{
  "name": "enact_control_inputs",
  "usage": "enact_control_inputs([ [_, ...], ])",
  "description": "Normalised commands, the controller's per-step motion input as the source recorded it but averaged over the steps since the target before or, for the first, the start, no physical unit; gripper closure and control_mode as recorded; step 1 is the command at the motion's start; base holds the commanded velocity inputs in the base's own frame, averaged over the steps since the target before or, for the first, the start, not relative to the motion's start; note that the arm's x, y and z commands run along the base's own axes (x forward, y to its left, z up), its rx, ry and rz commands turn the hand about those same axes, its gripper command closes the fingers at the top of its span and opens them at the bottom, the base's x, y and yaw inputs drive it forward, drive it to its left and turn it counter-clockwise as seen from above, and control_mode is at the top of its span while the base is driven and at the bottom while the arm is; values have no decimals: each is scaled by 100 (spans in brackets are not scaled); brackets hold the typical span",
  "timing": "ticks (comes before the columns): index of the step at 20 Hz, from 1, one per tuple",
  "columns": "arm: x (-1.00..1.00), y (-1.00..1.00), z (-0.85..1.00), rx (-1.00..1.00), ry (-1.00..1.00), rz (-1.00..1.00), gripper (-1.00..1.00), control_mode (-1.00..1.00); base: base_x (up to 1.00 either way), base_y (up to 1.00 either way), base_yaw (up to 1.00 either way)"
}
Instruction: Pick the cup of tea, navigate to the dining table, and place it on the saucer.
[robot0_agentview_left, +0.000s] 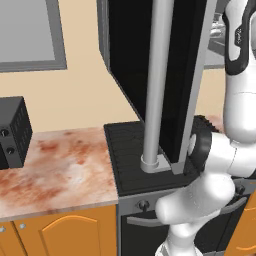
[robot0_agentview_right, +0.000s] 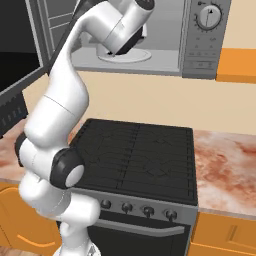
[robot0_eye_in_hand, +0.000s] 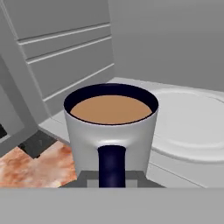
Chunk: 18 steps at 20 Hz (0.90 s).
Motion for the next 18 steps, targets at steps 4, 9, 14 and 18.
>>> enact_control_inputs([
  [4,-100,26,-31,0,-1,0,100,-100,0,0,0],
  [9,-100,30,-48,0,0,0,100,-100,0,0,0],
  [14,-96,29,-61,0,0,0,100,-100,0,0,0],
  [18,-86,24,-65,0,0,0,100,-100,0,0,0],
])
